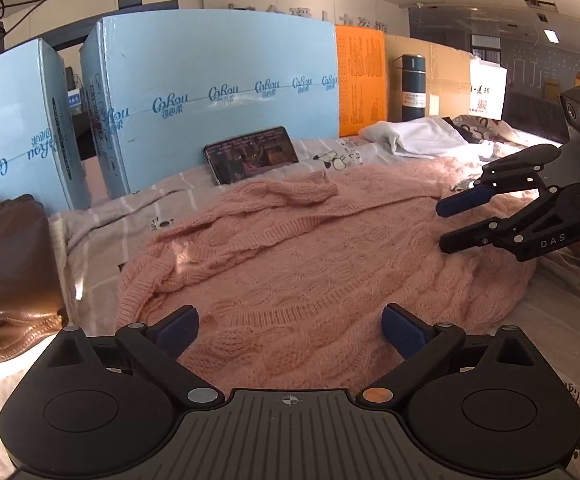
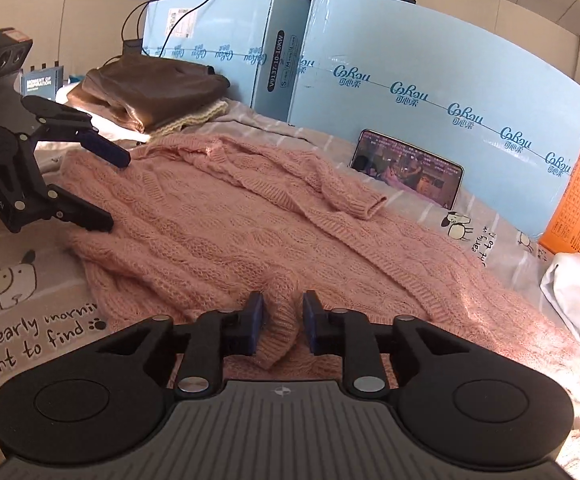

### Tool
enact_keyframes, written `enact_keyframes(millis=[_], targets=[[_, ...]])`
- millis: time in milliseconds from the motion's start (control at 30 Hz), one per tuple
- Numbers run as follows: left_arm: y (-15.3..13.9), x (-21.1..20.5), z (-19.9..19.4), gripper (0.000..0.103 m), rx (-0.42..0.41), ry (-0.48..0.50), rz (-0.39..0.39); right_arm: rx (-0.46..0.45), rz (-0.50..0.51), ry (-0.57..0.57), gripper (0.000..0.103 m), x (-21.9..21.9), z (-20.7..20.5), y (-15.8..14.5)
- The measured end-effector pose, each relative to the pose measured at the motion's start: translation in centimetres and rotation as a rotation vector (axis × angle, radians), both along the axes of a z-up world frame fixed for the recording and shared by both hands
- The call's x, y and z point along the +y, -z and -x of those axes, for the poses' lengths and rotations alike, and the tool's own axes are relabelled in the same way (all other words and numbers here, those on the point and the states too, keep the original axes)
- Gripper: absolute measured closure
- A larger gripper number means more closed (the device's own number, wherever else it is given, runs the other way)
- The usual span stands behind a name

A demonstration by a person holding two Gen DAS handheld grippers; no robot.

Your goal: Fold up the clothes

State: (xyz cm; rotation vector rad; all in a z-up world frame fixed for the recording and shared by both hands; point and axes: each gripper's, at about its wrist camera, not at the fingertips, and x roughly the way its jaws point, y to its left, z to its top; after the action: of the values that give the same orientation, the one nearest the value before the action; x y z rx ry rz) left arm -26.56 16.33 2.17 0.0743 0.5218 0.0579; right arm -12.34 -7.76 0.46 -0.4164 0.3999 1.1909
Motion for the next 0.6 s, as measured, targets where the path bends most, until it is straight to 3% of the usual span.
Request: enact_keyframes(millis=[33,133,333,400,600], targets=[[-0.6,0.5,-0.5,0.003,-0.024,-0.031,-0.013,0.042,-0.033,0.022,0.049,0.0,-1.0,-0.7],[-1.7,2.7,-3.8,0.003,-0.053,-0.182,-0.032,0.136,-0.105,0.122,0.048,1.2,-4.3,-2.3],[0.0,6.4,-10.4,0.004,0.044,-0.392,0.092,0.379,-0.158,0.348,0.051,6.4,-11.3,-2.4],[0.9,6.9,-11.1,0.004,0.084,-0.422,0.115,0.435,-0.144,0.389,0.055,7.8,-12.9,-1.8],[1.9,6.6,-11.1,0.003,0.133,-0.452,0.077,0.464,-0.085,0.426,0.055,11.1,-14.3,-0.1]])
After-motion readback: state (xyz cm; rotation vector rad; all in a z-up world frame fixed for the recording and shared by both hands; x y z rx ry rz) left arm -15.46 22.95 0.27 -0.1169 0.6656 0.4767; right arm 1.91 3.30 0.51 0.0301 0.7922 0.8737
